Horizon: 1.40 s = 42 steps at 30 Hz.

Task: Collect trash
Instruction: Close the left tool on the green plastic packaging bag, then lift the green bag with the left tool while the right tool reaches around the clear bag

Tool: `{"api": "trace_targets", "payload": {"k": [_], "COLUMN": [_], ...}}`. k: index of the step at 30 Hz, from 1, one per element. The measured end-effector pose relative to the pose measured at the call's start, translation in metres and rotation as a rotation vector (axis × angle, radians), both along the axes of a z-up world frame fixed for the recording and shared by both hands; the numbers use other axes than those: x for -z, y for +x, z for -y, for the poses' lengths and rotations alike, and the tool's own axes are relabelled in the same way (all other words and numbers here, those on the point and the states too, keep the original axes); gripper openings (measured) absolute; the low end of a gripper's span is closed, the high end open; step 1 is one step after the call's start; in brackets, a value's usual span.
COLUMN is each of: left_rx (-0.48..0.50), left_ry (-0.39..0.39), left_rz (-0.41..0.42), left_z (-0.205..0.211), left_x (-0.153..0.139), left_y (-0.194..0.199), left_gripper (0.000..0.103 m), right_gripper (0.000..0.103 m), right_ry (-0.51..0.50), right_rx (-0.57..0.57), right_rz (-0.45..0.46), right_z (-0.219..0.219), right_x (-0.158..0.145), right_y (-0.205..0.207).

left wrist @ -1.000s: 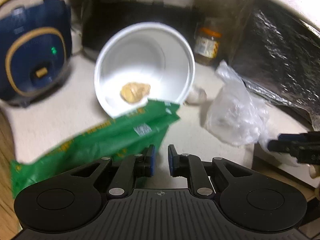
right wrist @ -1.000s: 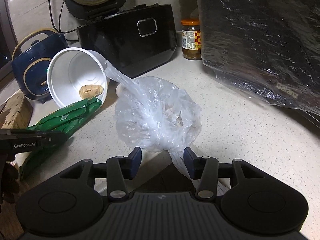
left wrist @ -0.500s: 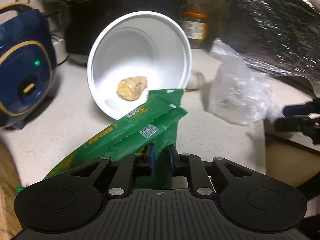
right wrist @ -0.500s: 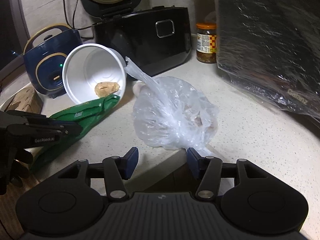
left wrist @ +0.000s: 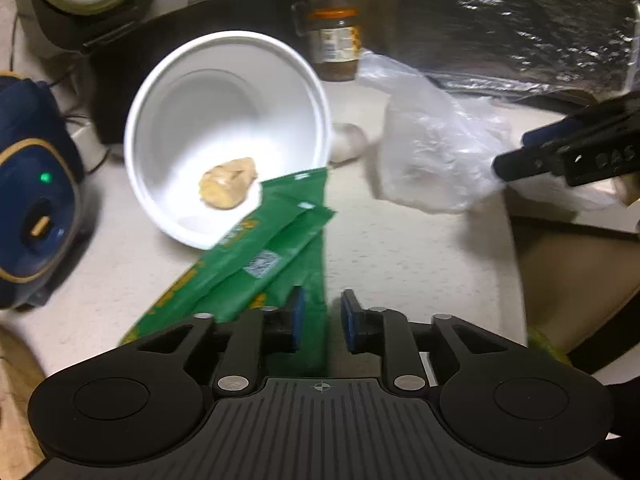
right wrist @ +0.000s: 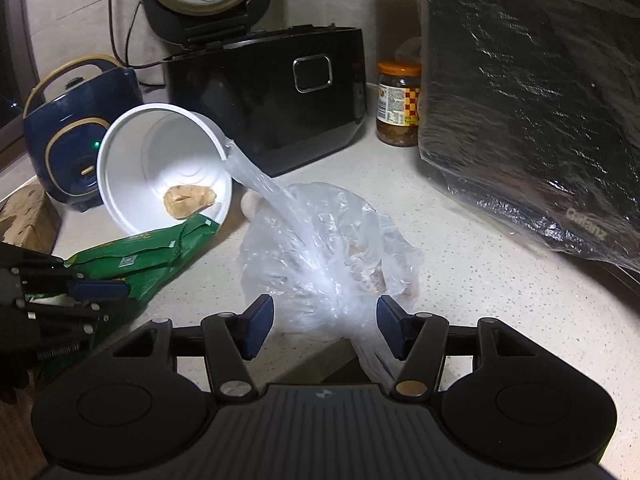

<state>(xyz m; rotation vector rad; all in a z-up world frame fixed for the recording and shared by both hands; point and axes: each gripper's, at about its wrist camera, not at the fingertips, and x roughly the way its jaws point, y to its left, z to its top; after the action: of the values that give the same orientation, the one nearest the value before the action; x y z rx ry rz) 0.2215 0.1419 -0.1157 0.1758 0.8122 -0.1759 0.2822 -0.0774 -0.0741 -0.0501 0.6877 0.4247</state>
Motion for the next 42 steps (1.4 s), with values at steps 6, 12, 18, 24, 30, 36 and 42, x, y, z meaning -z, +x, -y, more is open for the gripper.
{"api": "trace_targets", "payload": {"k": [6, 12, 18, 24, 30, 36, 42], "left_rx": [-0.030, -0.126, -0.180, -0.233, -0.275, -0.126, -0.232], "left_ry": [-0.067, 0.004, 0.009, -0.051, -0.204, -0.218, -0.110], "left_rz": [0.028, -0.002, 0.091, 0.091, 0.070, 0.035, 0.065], "left_z": [-0.006, -0.014, -0.014, -0.039, -0.065, -0.046, -0.043], "left_x": [-0.007, 0.001, -0.012, -0.012, 0.000, 0.006, 0.007], "left_y": [0.001, 0.013, 0.008, 0.008, 0.003, 0.004, 0.009], "left_gripper": [0.036, 0.032, 0.032, 0.033, 0.032, 0.045, 0.035], "right_gripper": [0.057, 0.057, 0.058, 0.058, 0.058, 0.058, 0.058], "right_ry": [0.006, 0.023, 0.081, 0.056, 0.095, 0.094, 0.088], "right_rx": [0.000, -0.015, -0.026, -0.020, -0.012, -0.017, -0.020], "right_rz": [-0.030, -0.024, -0.059, -0.028, -0.077, -0.084, -0.075], "right_z": [0.001, 0.003, 0.010, 0.010, 0.015, 0.014, 0.011], "right_x": [0.007, 0.003, 0.003, 0.001, 0.009, 0.010, 0.009], "right_y": [-0.001, -0.006, -0.004, -0.007, -0.004, -0.006, -0.007]}}
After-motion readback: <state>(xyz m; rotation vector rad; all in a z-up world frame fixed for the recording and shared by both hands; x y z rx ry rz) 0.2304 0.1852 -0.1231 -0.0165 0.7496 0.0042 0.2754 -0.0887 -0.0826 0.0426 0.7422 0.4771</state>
